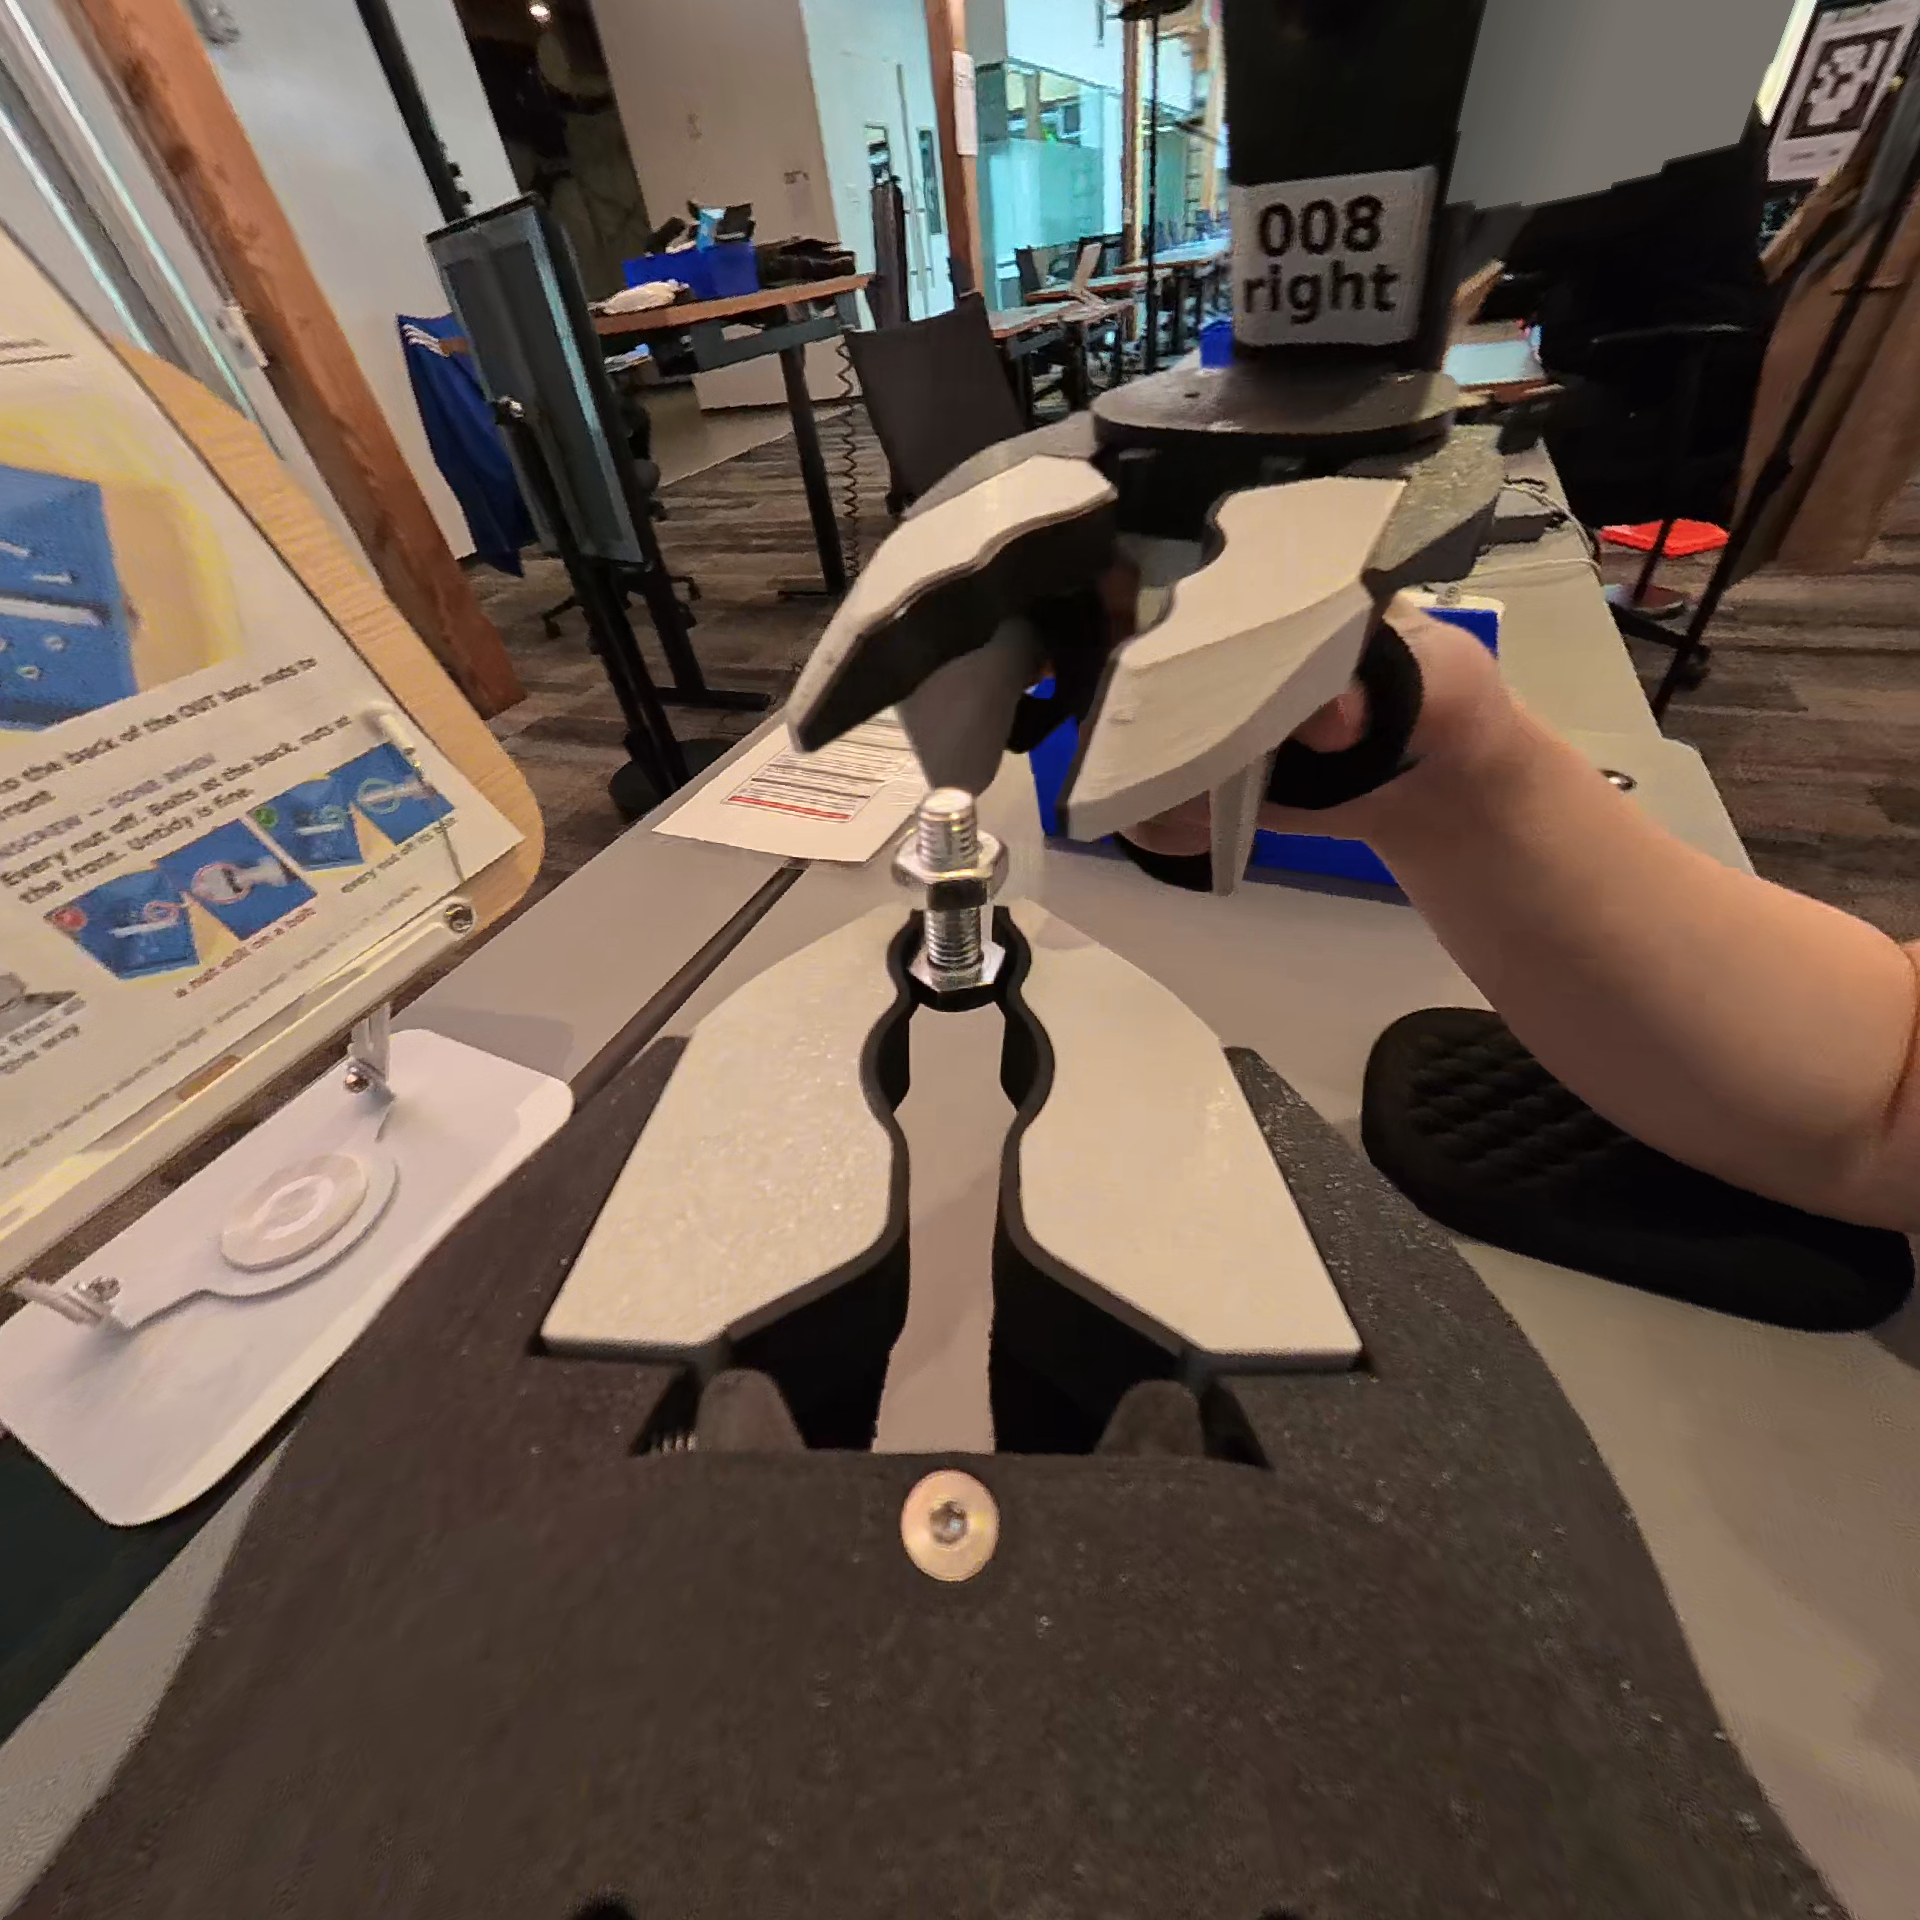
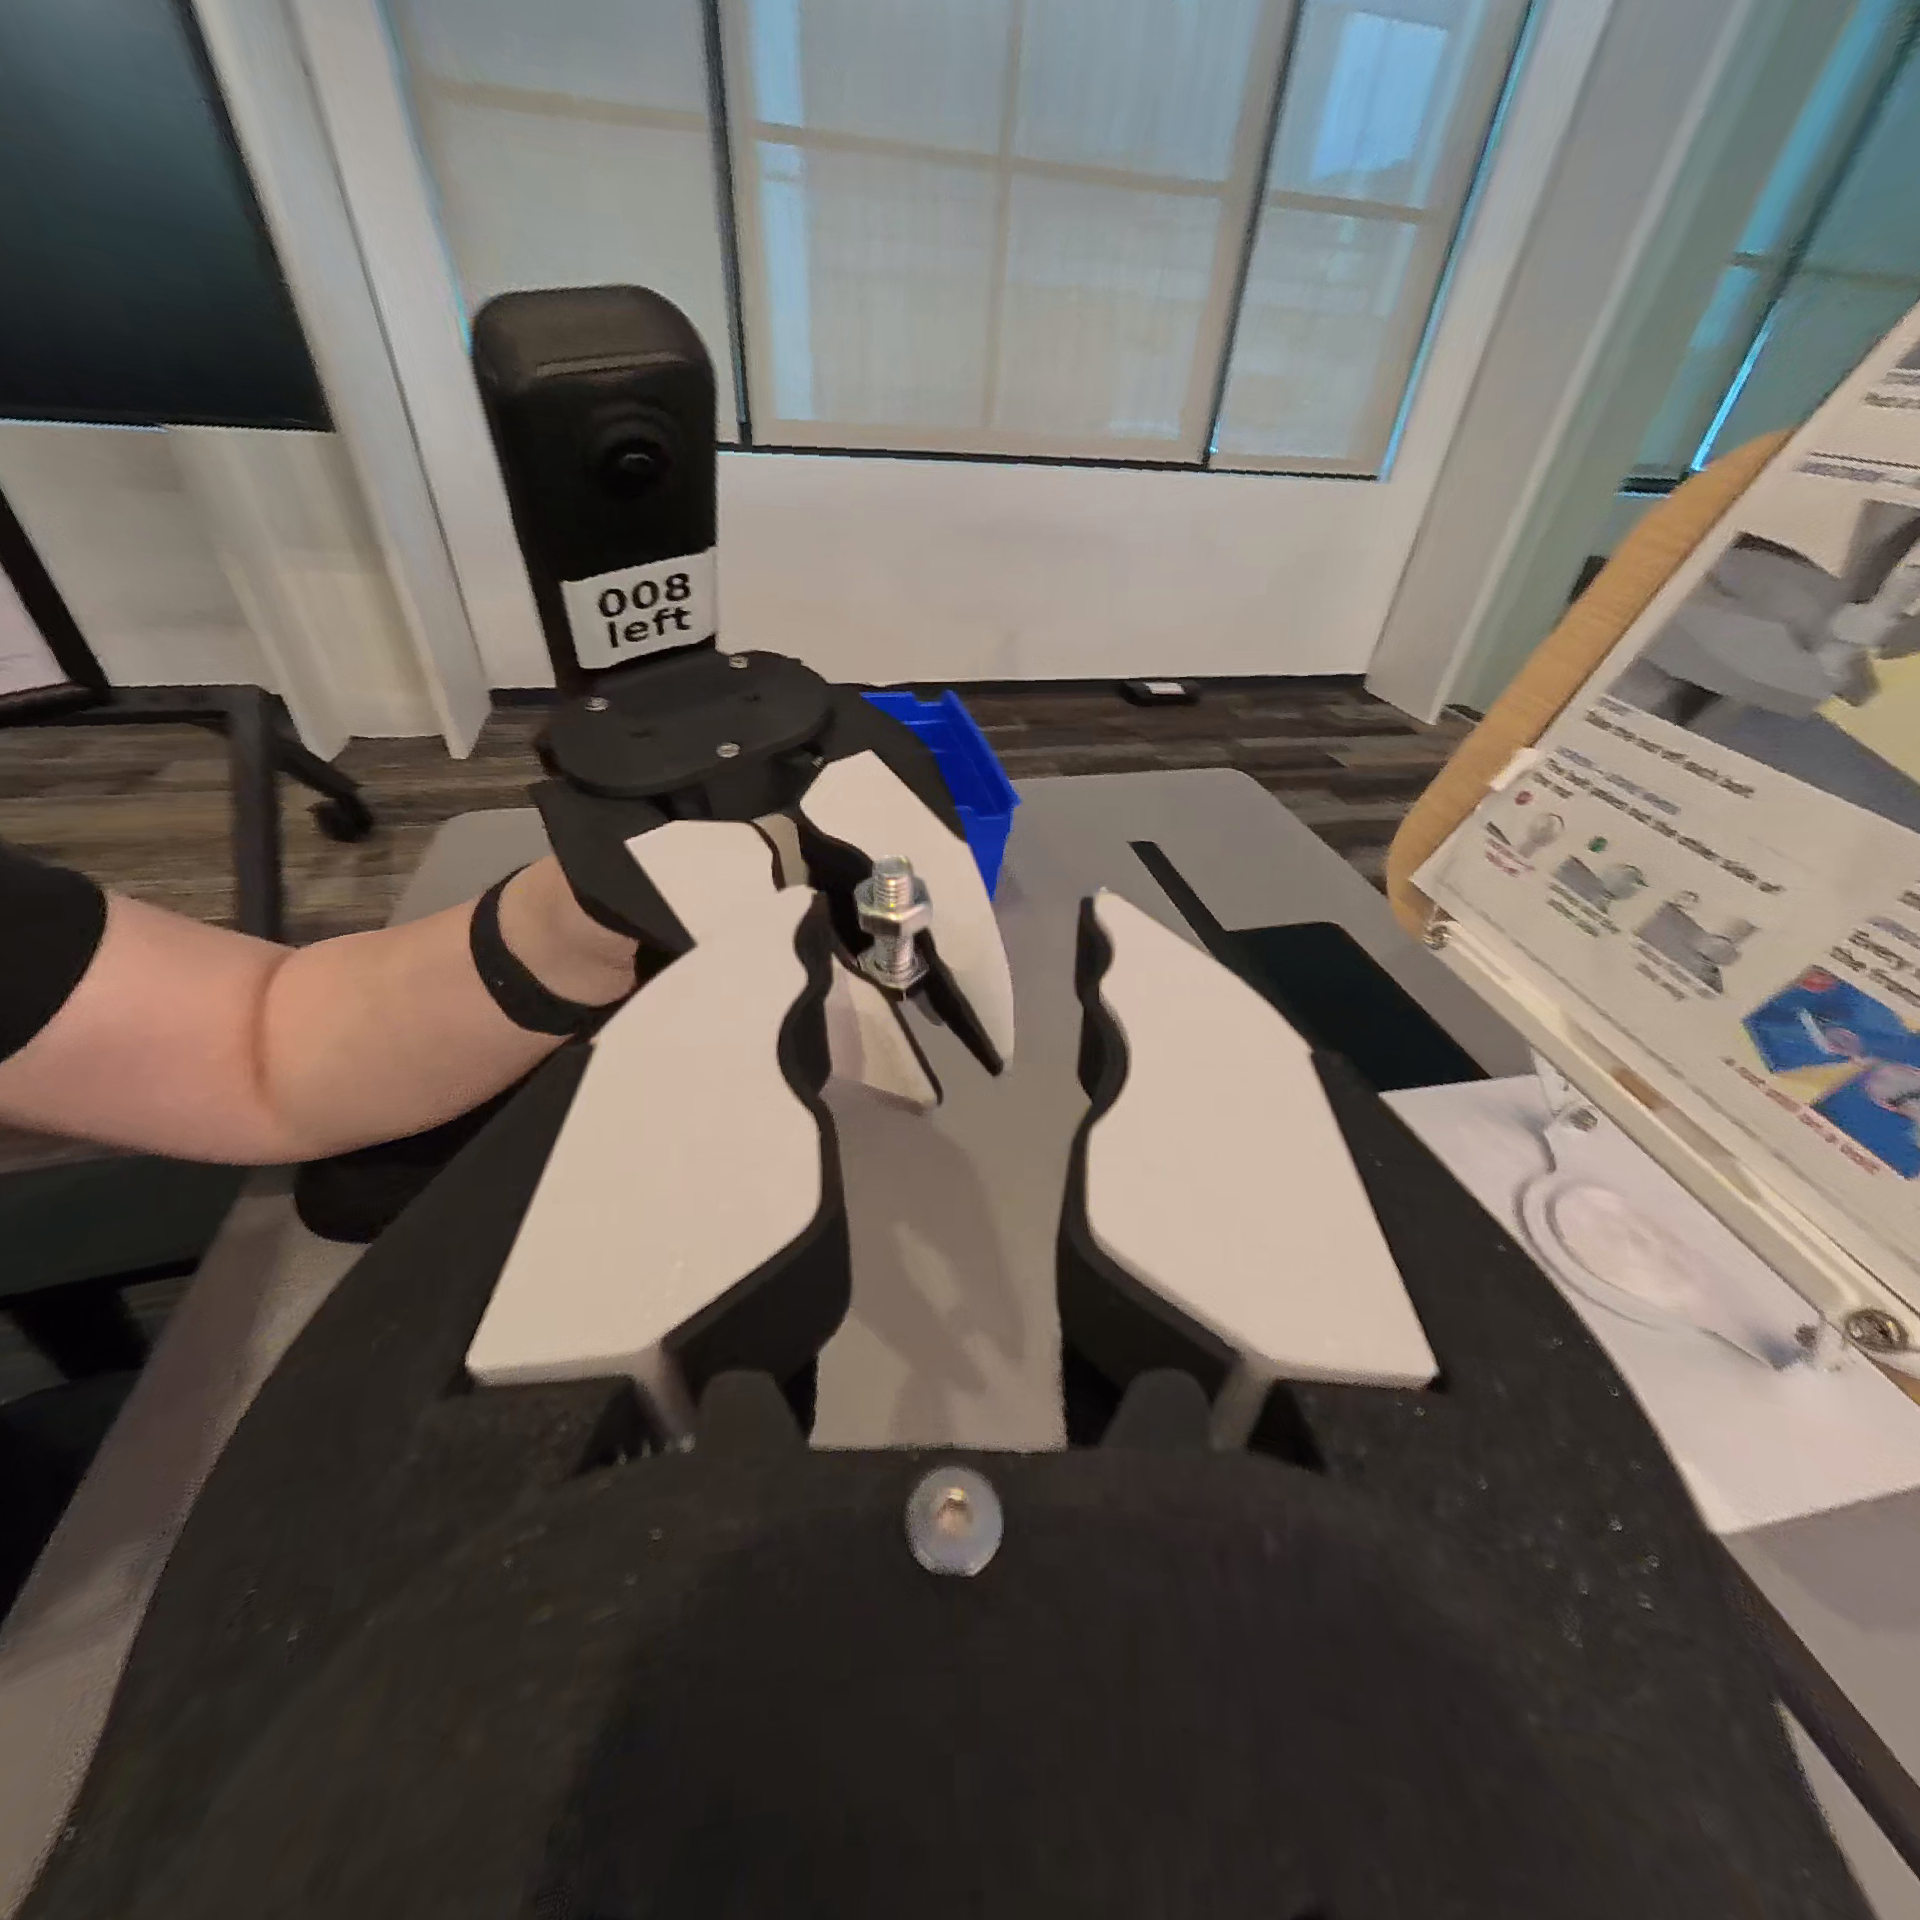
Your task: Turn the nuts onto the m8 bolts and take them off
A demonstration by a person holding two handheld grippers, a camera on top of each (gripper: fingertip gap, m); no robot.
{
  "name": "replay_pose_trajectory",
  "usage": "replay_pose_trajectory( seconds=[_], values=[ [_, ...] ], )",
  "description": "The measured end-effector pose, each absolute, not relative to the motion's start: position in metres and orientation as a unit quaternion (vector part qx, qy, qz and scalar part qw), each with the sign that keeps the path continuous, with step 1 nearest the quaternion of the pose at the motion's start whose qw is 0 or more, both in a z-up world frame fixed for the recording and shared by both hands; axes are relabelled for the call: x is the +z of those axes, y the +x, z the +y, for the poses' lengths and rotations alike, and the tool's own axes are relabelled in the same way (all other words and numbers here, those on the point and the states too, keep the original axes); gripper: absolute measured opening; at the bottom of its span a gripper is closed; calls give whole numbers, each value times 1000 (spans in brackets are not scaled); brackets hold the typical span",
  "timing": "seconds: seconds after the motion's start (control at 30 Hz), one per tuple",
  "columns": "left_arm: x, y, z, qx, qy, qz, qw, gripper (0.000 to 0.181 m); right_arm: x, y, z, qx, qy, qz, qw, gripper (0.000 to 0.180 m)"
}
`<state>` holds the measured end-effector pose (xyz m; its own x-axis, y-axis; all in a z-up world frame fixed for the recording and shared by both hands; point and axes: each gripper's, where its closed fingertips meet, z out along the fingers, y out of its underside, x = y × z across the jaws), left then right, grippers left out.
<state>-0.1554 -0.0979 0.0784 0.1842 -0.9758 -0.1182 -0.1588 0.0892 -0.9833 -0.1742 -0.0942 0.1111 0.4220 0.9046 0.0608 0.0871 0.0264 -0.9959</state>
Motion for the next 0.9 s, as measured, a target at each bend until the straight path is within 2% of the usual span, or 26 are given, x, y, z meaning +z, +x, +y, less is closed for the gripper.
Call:
replay_pose_trajectory(
  seconds=[0.23,0.57,0.9],
  values=[
    [83,-157,-95,-378,-562,494,545,12,101,-189,-85,338,-631,-391,578,45],
    [87,-161,-95,-389,-563,490,540,12,114,-183,-94,395,-603,-384,577,40],
    [87,-160,-98,-382,-561,498,540,12,106,-179,-89,361,-617,-397,576,39]
  ],
)
